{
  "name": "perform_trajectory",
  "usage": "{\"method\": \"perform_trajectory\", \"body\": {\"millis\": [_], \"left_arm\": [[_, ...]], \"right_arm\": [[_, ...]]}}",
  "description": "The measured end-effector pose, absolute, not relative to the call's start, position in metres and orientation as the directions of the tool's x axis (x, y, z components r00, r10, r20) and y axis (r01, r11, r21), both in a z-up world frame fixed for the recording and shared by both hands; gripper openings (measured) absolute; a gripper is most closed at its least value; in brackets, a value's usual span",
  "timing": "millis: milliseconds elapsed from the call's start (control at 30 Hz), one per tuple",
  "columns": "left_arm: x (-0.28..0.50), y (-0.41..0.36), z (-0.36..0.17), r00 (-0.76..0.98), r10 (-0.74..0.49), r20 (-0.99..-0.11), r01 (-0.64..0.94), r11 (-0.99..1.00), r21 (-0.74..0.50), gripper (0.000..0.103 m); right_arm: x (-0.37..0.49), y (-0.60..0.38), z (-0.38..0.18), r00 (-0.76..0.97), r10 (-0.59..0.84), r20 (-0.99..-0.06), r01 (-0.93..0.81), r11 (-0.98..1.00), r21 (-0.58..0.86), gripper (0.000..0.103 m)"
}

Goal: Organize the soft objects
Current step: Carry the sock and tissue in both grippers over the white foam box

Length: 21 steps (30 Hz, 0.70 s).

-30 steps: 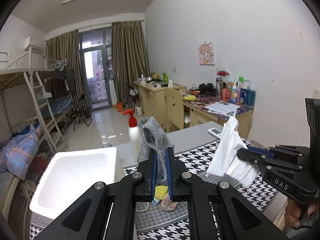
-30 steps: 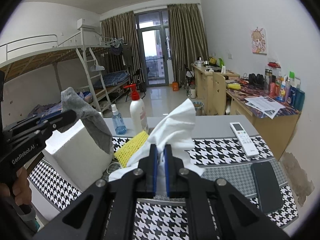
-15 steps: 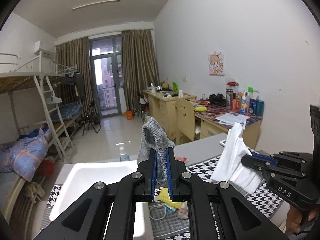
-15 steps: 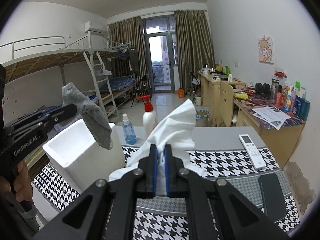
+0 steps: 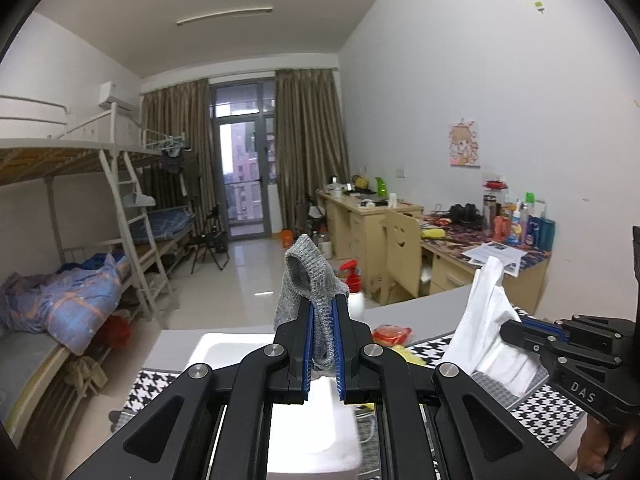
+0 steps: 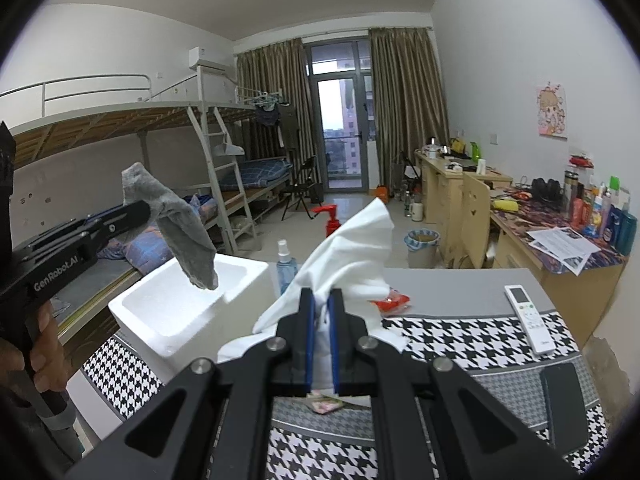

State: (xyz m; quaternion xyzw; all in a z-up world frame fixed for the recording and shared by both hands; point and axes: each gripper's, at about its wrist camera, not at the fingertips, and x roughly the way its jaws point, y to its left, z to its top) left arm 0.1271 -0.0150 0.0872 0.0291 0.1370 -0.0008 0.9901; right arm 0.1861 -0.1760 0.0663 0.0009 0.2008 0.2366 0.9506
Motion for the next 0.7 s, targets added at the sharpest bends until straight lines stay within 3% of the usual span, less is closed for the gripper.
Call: {"method": "perform_trajectory", "body": {"millis": [700], "left_arm": [[0.142, 0.019, 0.071, 0.924, 0.123, -0.363, -0.115, 0.992, 0.044, 0.009]], "right_arm": [[0.187, -0.141, 0.065, 0.758, 0.523, -0.39, -0.535, 0.84, 0.089, 0.009]]}}
